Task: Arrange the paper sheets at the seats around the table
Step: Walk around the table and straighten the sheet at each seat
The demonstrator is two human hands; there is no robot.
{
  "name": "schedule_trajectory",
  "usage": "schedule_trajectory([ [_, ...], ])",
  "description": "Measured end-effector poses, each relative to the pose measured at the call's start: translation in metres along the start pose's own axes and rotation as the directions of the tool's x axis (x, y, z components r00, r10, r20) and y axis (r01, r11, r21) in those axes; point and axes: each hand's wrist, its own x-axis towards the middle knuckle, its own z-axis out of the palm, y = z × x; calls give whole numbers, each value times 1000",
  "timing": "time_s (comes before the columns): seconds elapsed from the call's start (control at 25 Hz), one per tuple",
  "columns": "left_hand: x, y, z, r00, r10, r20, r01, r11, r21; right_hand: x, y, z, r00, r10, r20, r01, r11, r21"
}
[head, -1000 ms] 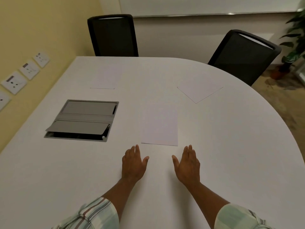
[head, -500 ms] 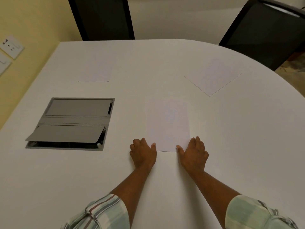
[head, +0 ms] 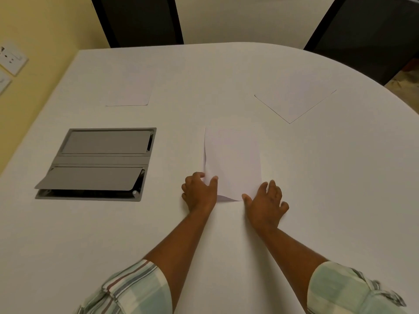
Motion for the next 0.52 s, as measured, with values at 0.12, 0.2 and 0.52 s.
schedule_trajectory([
  [0.12, 11, 9, 0, 1000, -1, 12, 1, 1000, -14, 1, 1, 0, 1000, 3, 10, -3, 1000, 9],
  [0.2, 25, 18, 0, 998, -22, 63, 28, 994, -106, 1, 1, 0, 1000, 4, 10, -4, 1000, 13],
  [0.52, 62, 32, -8, 982, 69, 177, -39, 985, -166, 2, 3, 2, 1000, 3, 13, -4, 999, 54],
])
